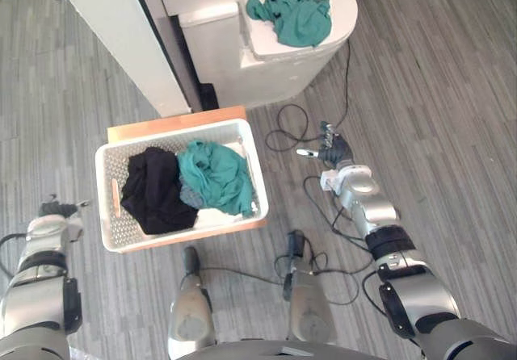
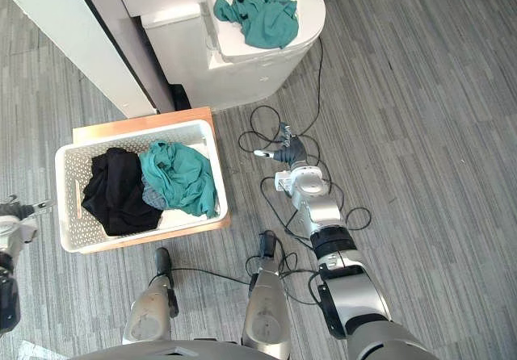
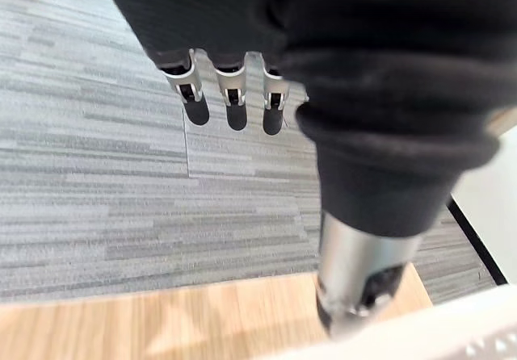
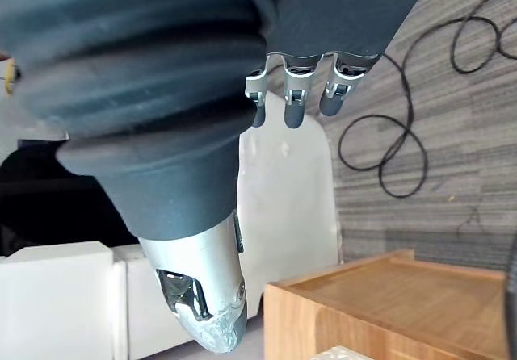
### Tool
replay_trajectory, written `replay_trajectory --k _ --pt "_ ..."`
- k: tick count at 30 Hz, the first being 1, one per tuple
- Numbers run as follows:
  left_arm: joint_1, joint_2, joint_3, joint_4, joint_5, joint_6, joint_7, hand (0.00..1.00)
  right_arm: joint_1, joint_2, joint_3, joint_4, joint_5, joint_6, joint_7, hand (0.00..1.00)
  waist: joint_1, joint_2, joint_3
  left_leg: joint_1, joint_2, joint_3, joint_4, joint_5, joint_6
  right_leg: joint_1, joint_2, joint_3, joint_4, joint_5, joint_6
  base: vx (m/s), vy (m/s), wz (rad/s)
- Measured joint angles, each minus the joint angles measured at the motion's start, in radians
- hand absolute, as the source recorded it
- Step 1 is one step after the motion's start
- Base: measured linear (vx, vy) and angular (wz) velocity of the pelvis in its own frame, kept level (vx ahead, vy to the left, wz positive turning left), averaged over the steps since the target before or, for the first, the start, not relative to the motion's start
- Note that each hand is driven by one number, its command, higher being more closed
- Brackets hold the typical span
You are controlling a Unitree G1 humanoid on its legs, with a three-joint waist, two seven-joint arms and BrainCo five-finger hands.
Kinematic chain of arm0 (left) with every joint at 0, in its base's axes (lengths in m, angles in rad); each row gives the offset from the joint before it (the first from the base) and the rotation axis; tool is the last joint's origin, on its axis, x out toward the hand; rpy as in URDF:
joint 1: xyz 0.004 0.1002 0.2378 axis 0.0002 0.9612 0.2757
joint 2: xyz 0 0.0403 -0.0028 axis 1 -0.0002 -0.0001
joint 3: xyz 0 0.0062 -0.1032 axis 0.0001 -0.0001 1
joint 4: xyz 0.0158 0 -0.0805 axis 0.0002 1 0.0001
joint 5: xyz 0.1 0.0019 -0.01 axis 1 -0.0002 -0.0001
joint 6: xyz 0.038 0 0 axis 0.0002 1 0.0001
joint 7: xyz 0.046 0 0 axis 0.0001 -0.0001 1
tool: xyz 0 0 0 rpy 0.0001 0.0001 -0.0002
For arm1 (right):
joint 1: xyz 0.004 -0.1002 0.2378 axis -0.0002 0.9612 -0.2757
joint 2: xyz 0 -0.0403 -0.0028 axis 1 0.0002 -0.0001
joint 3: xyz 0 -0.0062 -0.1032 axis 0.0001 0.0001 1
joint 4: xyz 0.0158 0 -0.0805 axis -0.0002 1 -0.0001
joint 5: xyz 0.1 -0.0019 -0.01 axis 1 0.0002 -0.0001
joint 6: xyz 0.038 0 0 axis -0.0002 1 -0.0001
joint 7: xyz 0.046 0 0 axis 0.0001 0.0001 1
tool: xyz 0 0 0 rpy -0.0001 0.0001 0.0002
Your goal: Pick up the laundry basket with both hands and put the clothes into the washing machine.
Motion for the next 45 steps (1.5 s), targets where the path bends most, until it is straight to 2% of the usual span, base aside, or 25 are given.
replay_trajectory --k 7,10,16,22,28,35,43,45 --pt "-0.05 -0.087 -0.053 -0.037 -0.047 0.003 0.062 0.0 -0.095 0.036 0.015 0.141 -0.078 0.025 -0.032 0.0 0.004 0.002 0.037 -0.004 0.0 0.003 0.002 0.004 -0.002 -0.013 0.0 0.005 0.017 0.002 0.0 0.0 -0.001 0.0" --pt "-0.086 -0.129 -0.081 -0.049 -0.071 0.003 0.089 0.0 -0.16 0.046 0.013 0.161 -0.107 0.037 -0.039 0.0 0.003 0.002 0.073 -0.012 0.0 0.002 0.001 0.011 -0.001 -0.023 0.0 0.006 0.023 0.002 -0.001 -0.04 0.0 0.0" --pt "-0.101 -0.197 -0.12 -0.079 -0.083 -0.001 0.115 0.0 -0.182 0.072 -0.01 0.239 -0.147 0.062 -0.059 0.0 -0.001 0.01 0.081 -0.027 0.0 -0.002 -0.001 0.017 0.0 -0.037 0.0 0.003 0.025 0.004 -0.002 0.0 0.0 0.01" --pt "-0.091 -0.223 -0.122 -0.109 -0.123 -0.006 0.155 0.0 -0.184 0.09 -0.025 0.239 -0.149 0.061 -0.073 0.0 -0.004 0.02 0.086 -0.037 -0.001 0.001 -0.001 0.02 0.0 -0.05 0.0 0.006 0.025 0.007 -0.002 0.0 0.0 0.0" --pt "-0.018 -0.245 -0.128 -0.2 -0.174 -0.026 0.172 0.0 -0.126 0.096 -0.029 0.194 -0.155 0.059 -0.078 0.0 -0.006 0.02 0.086 -0.034 0.0 -0.01 -0.002 0.023 -0.001 -0.04 0.0 -0.002 0.025 0.008 -0.002 0.01 0.007 0.04" --pt "0.173 -0.284 -0.135 -0.332 -0.19 -0.033 0.171 0.0 0.013 0.098 -0.005 0.104 -0.198 0.06 -0.076 0.0 0.0 0.02 0.086 -0.003 0.0 -0.016 -0.016 0.025 0.0 0.0 0.0 -0.011 0.012 0.008 -0.002 0.0 0.004 0.02" --pt "0.296 -0.319 -0.064 -0.354 -0.2 -0.049 0.171 0.0 0.056 0.114 0.046 0.068 -0.221 0.059 -0.07 0.0 0.03 0.02 0.084 -0.007 0.0 -0.045 -0.017 0.029 0.004 0.02 -0.004 -0.041 0.01 0.006 0.0 0.01 0.006 0.1" --pt "0.319 -0.327 -0.036 -0.366 -0.2 -0.049 0.17 0.0 0.063 0.122 0.048 0.068 -0.184 0.057 -0.06 0.0 0.036 0.02 0.083 -0.012 0.0 -0.052 -0.017 0.031 0.004 0.02 -0.005 -0.049 0.01 0.005 0.002 0.01 0.005 0.08"
